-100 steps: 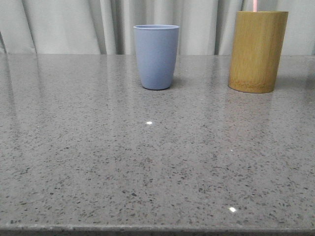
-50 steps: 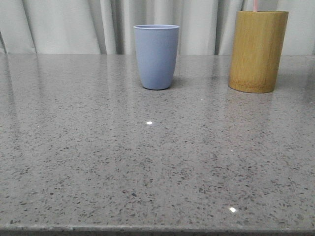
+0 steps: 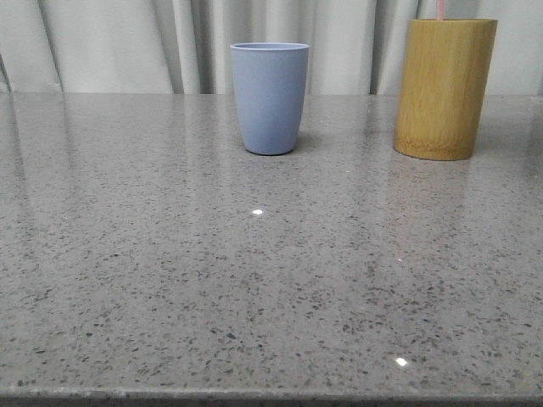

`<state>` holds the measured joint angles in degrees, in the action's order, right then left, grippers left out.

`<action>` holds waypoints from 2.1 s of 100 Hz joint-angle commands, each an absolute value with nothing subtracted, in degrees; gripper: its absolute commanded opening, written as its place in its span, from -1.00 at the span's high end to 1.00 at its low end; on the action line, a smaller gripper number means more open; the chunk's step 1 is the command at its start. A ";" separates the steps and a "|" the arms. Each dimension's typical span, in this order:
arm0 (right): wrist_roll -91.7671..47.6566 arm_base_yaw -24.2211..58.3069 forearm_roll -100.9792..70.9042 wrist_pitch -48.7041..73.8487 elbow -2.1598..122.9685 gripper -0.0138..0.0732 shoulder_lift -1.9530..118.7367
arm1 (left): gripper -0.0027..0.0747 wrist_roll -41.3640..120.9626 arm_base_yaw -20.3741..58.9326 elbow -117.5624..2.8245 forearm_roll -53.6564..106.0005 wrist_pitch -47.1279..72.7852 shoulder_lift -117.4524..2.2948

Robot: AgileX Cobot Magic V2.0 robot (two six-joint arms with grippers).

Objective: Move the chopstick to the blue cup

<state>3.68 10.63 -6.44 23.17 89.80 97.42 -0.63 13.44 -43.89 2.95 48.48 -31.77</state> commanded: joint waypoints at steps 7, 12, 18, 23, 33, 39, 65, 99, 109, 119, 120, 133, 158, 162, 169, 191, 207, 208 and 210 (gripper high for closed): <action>3.55 9.80 -6.58 18.47 92.20 0.08 94.68 | 0.20 -1.34 13.35 -45.45 3.05 43.95 -32.03; 3.55 9.73 -6.58 18.42 92.20 0.17 94.68 | 0.20 -1.34 13.35 -45.45 3.05 43.95 -32.03; 3.55 9.73 -6.58 18.42 92.20 0.27 94.68 | 0.20 -1.34 13.35 -45.45 3.05 43.95 -32.03; 3.55 9.73 -6.58 18.37 92.20 0.35 94.68 | 0.20 -1.34 13.35 -45.45 3.05 43.95 -32.03; 3.55 9.73 -6.58 18.16 92.20 0.51 94.68 | 0.20 -1.34 13.35 -45.45 3.05 43.95 -32.03; 3.55 9.73 -6.58 18.04 92.20 0.58 94.68 | 0.20 -1.34 13.35 -45.45 3.05 43.95 -32.03; 3.45 9.73 -5.96 17.34 92.20 0.83 93.56 | 0.20 -1.34 13.35 -45.45 2.84 43.62 -32.03; 3.38 9.81 -5.06 15.67 92.20 0.82 86.48 | 0.20 -1.34 13.35 -45.45 2.84 43.62 -32.03; 1.67 9.86 -5.06 15.02 92.20 0.82 84.12 | 0.20 -1.34 13.35 -45.45 2.84 43.62 -32.03; 0.00 10.20 -5.06 15.52 93.26 0.82 82.84 | 0.20 -1.34 13.35 -45.45 2.84 43.62 -32.03; 0.00 10.28 -5.06 15.67 93.42 0.82 82.77 | 0.20 -1.34 13.35 -45.45 2.84 43.62 -32.03; -1.27 11.71 -5.06 16.99 97.33 0.82 82.82 | 0.20 -1.34 13.35 -45.45 2.84 43.59 -32.03; -1.30 19.78 -5.12 18.43 102.38 0.82 84.27 | 0.20 -1.34 13.35 -45.45 2.84 43.59 -32.03; -1.30 21.50 -5.17 18.04 102.50 0.82 84.65 | 0.20 -1.34 13.35 -45.45 2.84 43.59 -32.03; -1.30 24.11 -5.17 16.70 102.50 0.82 85.63 | 0.20 -1.34 13.35 -45.45 2.94 43.69 -32.03; -1.19 29.30 -5.17 12.77 102.50 0.82 89.60 | 0.20 -1.34 13.35 -45.45 3.17 43.81 -32.03; -1.17 30.24 -6.23 9.24 102.50 0.82 92.16 | 0.20 -1.34 13.35 -45.45 3.31 44.01 -32.03; -1.17 30.24 -6.23 9.07 102.50 0.82 92.26 | 0.20 -1.34 13.35 -45.45 3.31 44.01 -32.03; -1.17 30.24 -6.28 8.94 102.50 0.82 92.53 | 0.20 -1.34 13.35 -45.45 3.31 44.01 -32.03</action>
